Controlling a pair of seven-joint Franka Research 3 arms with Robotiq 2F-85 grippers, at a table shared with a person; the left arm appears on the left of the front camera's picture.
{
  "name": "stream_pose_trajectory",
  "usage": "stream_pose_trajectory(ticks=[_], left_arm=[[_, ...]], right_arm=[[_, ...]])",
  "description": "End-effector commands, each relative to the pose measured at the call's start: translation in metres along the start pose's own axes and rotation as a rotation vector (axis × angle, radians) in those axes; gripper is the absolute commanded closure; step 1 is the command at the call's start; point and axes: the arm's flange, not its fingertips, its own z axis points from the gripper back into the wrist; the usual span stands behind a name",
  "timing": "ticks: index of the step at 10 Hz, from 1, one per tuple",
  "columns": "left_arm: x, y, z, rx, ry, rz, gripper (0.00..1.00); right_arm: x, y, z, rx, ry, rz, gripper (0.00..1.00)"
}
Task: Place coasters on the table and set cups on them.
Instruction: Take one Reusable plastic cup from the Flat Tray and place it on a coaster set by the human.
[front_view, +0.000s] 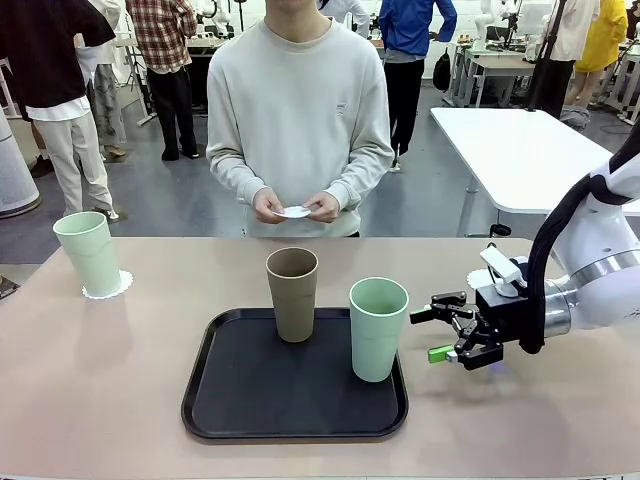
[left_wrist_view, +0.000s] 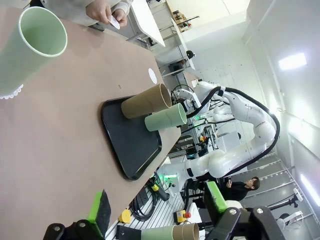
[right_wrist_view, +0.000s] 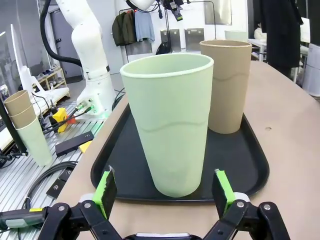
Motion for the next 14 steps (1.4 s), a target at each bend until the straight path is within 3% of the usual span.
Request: stream_pose_trajectory(ticks=[1, 14], left_arm=[[0.001, -0.002, 0.001, -0.006, -0.01, 0.0, 0.0], [0.001, -0.002, 0.001, -0.006, -0.01, 0.0, 0.0]], right_arm=[[0.009, 0.003, -0.015, -0.021, -0.002, 0.0, 0.0], [0.015, -0.025, -0.073, 0.065, -0.014, 0.016, 0.0]])
